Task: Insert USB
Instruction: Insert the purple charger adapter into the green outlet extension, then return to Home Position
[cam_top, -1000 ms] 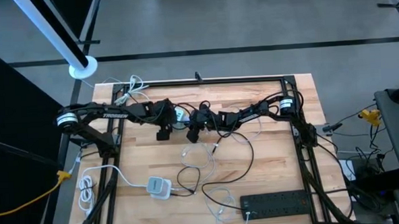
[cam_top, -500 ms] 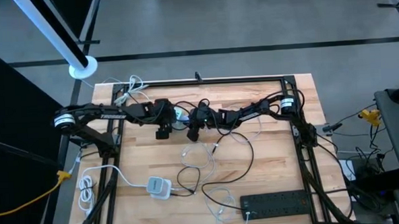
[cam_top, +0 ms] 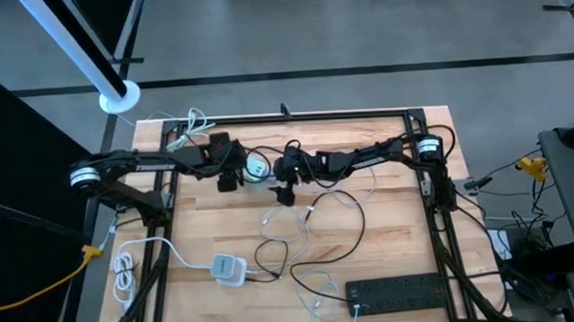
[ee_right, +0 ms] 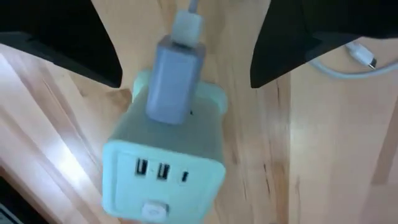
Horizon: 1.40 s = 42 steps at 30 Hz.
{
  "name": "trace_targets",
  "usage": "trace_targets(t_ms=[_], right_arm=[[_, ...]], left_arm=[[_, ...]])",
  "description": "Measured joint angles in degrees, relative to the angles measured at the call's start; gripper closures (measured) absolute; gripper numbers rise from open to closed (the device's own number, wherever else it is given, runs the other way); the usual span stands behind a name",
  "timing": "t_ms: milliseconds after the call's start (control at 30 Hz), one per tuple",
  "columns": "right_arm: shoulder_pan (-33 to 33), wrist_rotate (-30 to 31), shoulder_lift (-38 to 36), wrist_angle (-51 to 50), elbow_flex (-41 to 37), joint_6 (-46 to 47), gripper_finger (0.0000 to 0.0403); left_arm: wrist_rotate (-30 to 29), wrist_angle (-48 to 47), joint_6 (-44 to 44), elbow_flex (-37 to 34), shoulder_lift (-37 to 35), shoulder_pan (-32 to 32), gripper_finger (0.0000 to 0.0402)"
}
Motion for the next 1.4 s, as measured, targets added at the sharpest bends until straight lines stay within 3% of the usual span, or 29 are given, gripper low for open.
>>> trace_targets(t_ms=[167, 433, 600, 800, 967, 1233, 1400], right_arm=[[-0.05, 0.83, 5.82, -0.17, 5.63, -3.22, 0.0076], [-3.93, 1.83, 16.42, -0.51, 21.83, -7.27, 0.0111], [-4.29, 2.43, 18.14, -9.51, 28.49, -7.55, 0.0145], [-4.22, 1.99, 17.15, -20.07, 33.72, -8.12, 0.0168], [-4.79, 1.98, 16.73, -31.46, 38.78, -6.18, 0.0161], [-6.46, -0.76, 12.44, -48.20, 41.79, -6.92, 0.0132], [-7.78, -3.41, 5.16, -53.56, 40.90, -10.37, 0.0161]], left_arm=[[-0.18, -8.34, -8.38, 3.42, -6.87, 0.00, 0.0088], [-1.36, -13.57, -23.16, 4.98, -19.93, 0.02, 0.0088], [-2.66, -14.68, -25.70, 4.98, -24.98, 0.04, 0.0088], [-5.35, -14.50, -24.72, 4.87, -25.75, 0.07, 0.0088], [-4.89, -12.62, -24.04, 4.85, -24.79, 0.11, 0.0088], [7.05, -5.68, -24.43, 4.85, -25.29, 0.11, 0.0088], [9.34, -2.94, -24.28, 4.83, -24.98, 0.09, 0.0088]])
